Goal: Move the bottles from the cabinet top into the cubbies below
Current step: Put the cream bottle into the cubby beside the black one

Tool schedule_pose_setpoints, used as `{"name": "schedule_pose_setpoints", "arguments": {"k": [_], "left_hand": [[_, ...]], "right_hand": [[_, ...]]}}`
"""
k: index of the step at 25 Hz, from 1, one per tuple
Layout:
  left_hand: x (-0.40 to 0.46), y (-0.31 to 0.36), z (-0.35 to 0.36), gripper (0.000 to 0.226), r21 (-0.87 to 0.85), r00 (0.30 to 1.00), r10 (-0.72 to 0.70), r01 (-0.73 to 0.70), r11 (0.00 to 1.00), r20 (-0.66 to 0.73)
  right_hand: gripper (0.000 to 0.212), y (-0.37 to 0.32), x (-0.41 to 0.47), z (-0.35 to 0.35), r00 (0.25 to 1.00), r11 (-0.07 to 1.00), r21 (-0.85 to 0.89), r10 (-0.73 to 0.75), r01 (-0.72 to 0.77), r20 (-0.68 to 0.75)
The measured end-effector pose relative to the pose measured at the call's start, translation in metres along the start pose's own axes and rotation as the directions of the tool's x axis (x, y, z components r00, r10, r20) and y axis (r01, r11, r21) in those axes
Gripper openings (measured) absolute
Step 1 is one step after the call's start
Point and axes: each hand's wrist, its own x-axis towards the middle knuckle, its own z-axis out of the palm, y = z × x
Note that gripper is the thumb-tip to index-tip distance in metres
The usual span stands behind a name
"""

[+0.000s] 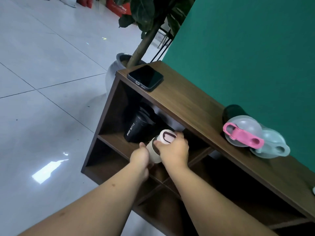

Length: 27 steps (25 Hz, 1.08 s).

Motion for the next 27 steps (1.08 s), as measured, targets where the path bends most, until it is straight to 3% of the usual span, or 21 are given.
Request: {"name": "schedule_pose_setpoints", "arguments": {"k": [5,13,20,23,27], "left_hand": [[0.010,0.013,0.018,0.065,-0.079,0.997,-0.041,0.047,0.996,0.071],[0.008,0.028,0.020,0.065,0.005,0.995,-0.001,0.001,1.000,0.104],[0.007,0.026,0.009,0.066,0.007,0.994,-0.036,0.035,0.999,0.101],[0.000,0.027,0.012,0.044,0.043,0.995,-0.019,0.015,0.999,0.094],[-0.043,0.024,0.020,0.030,0.122,0.981,0.031,-0.055,0.991,0.191]], "right_hand": [[0.055,0.005,0.036,0.018,0.994,0.994,0.019,0.107,-0.107,0.007],[0.050,0.007,0.051,0.026,0.993,0.989,0.084,0.119,-0.119,0.009],[0.069,0.016,0.053,0.035,0.994,0.996,-0.059,0.071,-0.066,0.082],[0.089,0.017,0.039,0.029,0.991,0.996,-0.070,0.068,-0.060,0.112],[0.078,0.014,-0.005,-0.011,0.984,0.997,0.008,-0.080,0.080,0.158]]}}
